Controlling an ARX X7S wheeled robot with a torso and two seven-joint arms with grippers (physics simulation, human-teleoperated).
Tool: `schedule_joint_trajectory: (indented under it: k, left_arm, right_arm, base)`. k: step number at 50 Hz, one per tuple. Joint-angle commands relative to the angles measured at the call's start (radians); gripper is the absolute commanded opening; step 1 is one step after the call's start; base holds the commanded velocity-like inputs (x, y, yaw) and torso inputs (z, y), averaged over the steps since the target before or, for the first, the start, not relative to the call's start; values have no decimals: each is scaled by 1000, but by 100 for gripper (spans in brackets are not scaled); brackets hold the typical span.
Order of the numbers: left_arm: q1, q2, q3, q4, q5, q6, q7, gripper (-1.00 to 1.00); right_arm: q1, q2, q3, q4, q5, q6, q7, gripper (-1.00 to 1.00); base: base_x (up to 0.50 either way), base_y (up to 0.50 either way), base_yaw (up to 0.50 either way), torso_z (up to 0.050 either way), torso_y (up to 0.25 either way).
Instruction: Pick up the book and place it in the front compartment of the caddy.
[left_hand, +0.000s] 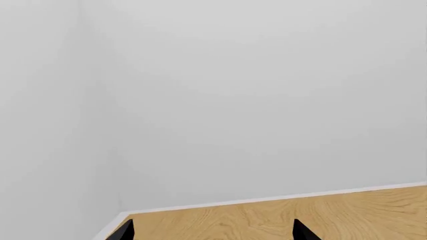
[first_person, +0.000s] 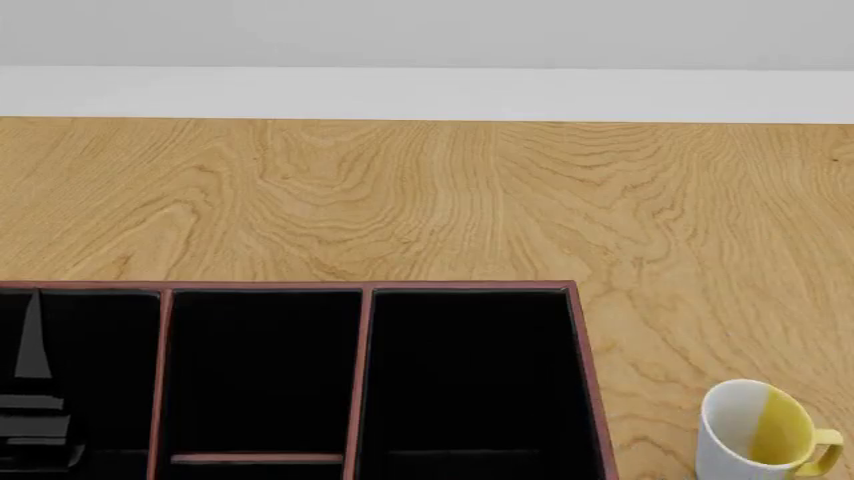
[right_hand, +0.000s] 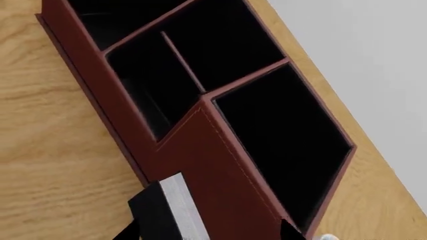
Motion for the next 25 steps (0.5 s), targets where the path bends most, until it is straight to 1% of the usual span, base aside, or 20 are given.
schedule_joint_trajectory:
  k: [1, 25]
  left_arm:
    - [-8, -4, 7, -1, -4, -5, -5, 100]
    - [4, -13, 6, -7, -12, 10, -17, 100]
  right_arm:
    - [-88, 5, 25, 2, -64, 25, -36, 100]
    - [-321, -46, 147, 48, -299, 123, -200, 100]
  base:
    - [0, 0, 0, 0, 0]
    - [0, 0, 0, 0, 0]
